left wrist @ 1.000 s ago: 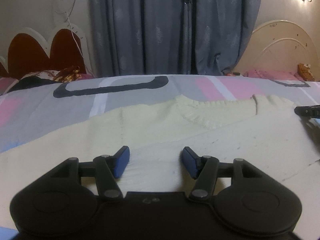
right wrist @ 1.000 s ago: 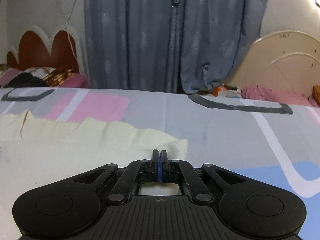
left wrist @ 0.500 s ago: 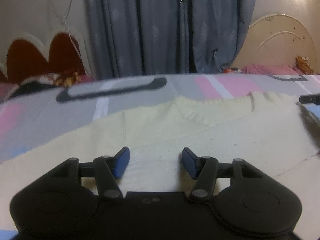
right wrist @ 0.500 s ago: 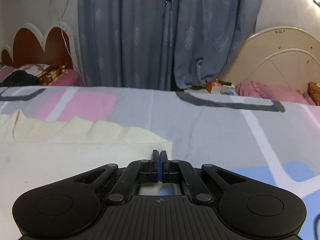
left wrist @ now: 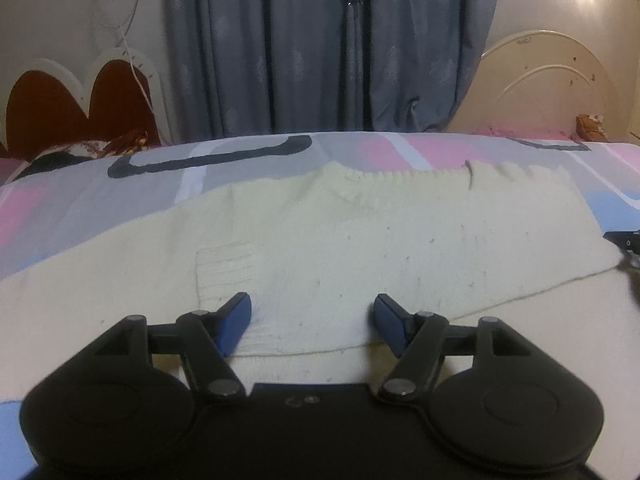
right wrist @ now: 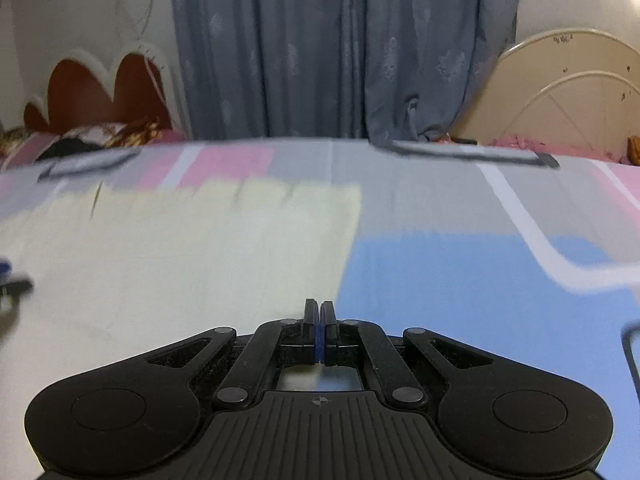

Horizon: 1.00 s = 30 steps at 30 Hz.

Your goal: Fold small clothes

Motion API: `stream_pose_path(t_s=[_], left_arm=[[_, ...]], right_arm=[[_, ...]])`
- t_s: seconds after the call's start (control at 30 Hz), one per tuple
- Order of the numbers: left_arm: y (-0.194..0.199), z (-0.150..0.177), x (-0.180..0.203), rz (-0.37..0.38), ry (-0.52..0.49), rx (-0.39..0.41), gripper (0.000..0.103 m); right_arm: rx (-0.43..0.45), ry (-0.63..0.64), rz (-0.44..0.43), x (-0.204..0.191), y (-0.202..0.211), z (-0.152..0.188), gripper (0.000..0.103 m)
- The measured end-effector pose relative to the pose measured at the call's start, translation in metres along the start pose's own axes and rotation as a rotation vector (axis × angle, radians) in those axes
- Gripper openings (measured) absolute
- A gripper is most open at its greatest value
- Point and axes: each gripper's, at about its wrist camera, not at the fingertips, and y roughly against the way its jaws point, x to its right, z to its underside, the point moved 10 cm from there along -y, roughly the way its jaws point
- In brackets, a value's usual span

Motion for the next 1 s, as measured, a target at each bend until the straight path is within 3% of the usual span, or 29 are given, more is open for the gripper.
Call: stream_pose_path(t_s=[0.1, 0.2, 0.27, 0.37, 0.43, 0.5, 0.6, 0.67, 0.73, 0.87, 0.93, 1.0], left_arm=[[0.003, -0.005, -0.001, 0.000, 0.012, 0.009, 0.067], [0.000, 0.001, -0.002, -0.001, 0.021, 0.011, 0.067], [0.001, -0.002, -0.002, -0.012, 0.024, 0.008, 0.066], [0.004, -0.002, -0.001, -0.030, 0.011, 0.008, 0.064], [0.001, 0.003, -0.004, -0.014, 0.036, 0.003, 0.065], [0.000, 0.001, -0.005, -0.002, 0.038, -0.004, 0.065], [0.013, -0.001, -0.007, 0.013, 0.043, 0.014, 0.066], [0.025, 0.003, -0.018, 0.008, 0.068, 0.038, 0.069], [0.040, 0.015, -0.043, -0.019, 0.129, 0.040, 0.069], [0.072, 0.052, -0.122, -0.115, 0.334, 0.031, 0.049], [0.088, 0.075, -0.169, -0.192, 0.442, 0.019, 0.050], [0.105, 0.092, -0.208, -0.189, 0.565, 0.050, 0.050]], right_arm=[[0.015, 0.024, 0.021, -0.002, 0.003, -0.006, 0.000], [0.075, 0.012, -0.022, -0.010, 0.020, -0.014, 0.000], [0.008, 0.012, -0.051, -0.015, 0.008, 0.005, 0.000], [0.043, 0.089, 0.009, -0.022, 0.014, 0.006, 0.000], [0.073, 0.052, -0.004, -0.024, 0.021, 0.002, 0.000], [0.029, 0.041, -0.002, -0.024, 0.011, 0.010, 0.000], [0.031, 0.035, 0.019, -0.024, 0.013, 0.005, 0.000], [0.080, -0.005, 0.010, -0.023, 0.025, -0.003, 0.000], [0.097, -0.025, 0.006, -0.023, 0.036, -0.003, 0.000], [0.057, -0.054, 0.003, -0.029, 0.044, 0.011, 0.000], [0.051, -0.064, -0.003, -0.036, 0.045, 0.013, 0.000], [0.054, -0.098, 0.003, -0.039, 0.047, 0.015, 0.000]])
